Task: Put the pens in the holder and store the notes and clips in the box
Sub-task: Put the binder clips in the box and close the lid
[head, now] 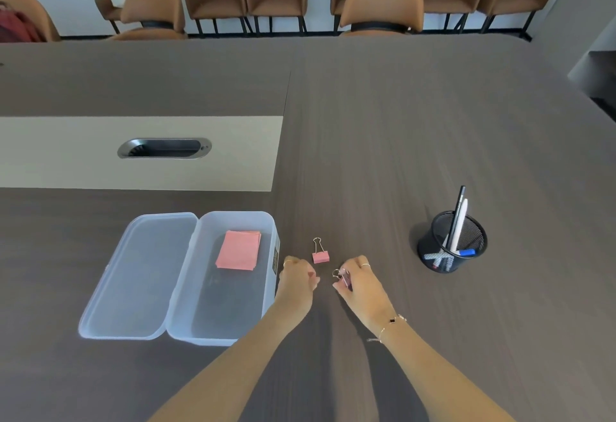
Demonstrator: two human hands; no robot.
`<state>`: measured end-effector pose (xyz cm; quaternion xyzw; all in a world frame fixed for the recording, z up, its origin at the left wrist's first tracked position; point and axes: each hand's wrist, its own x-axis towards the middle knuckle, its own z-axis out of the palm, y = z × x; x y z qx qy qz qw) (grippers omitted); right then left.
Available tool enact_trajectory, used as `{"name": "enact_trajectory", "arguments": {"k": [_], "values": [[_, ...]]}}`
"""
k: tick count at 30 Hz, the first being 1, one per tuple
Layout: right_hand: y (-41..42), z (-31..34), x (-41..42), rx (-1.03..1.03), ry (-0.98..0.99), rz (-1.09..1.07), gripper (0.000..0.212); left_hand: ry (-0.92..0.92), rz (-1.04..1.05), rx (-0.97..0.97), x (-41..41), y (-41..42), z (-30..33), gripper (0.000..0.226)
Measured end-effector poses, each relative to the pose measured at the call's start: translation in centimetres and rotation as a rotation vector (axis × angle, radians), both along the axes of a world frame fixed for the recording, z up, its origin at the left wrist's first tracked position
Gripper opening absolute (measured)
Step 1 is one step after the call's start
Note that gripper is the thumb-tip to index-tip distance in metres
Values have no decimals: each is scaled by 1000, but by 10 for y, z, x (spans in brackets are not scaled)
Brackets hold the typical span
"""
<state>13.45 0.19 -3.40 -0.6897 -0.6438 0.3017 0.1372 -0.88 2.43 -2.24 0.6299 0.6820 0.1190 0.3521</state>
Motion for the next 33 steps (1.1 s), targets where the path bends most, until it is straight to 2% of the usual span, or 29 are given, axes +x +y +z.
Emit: {"name": "enact_trajectory", "arguments": {"k": [4, 5, 8, 10, 15, 19, 22, 24, 27, 30, 33], "values": [[4, -1, 11, 50, 32, -33, 13, 181, 8, 2, 12, 24, 3, 11], [6, 0, 14, 48, 31, -30, 14, 227, 32, 9, 15, 30, 7, 16], [13, -1, 19, 44, 17, -6, 15, 360, -5, 54, 24, 48, 11, 53], [15, -1, 19, 40, 25, 3, 16, 442, -53, 33, 31, 56, 8, 62], [15, -5, 18, 23, 51, -14, 16, 509, -105, -66, 52, 53, 0, 45], [15, 1, 24, 29, 149, -145, 15, 335, -124, -138, 42, 48, 17, 44], [18, 19, 21, 32, 305, -279, 6, 202, -69, -92, 14, 56, 52, 46], [22, 40, 5, 27, 409, -292, 6, 176, -60, -63, -20, 63, 84, 37], [33, 78, -35, 32, 481, -223, 4, 242, -138, -124, -86, 62, 111, 36], [39, 110, -83, 64, 479, -48, 3, 353, -276, -289, -133, 36, 106, 38], [37, 114, -123, 41, 373, 195, 15, 339, -355, -372, -146, -4, 93, 31]]}}
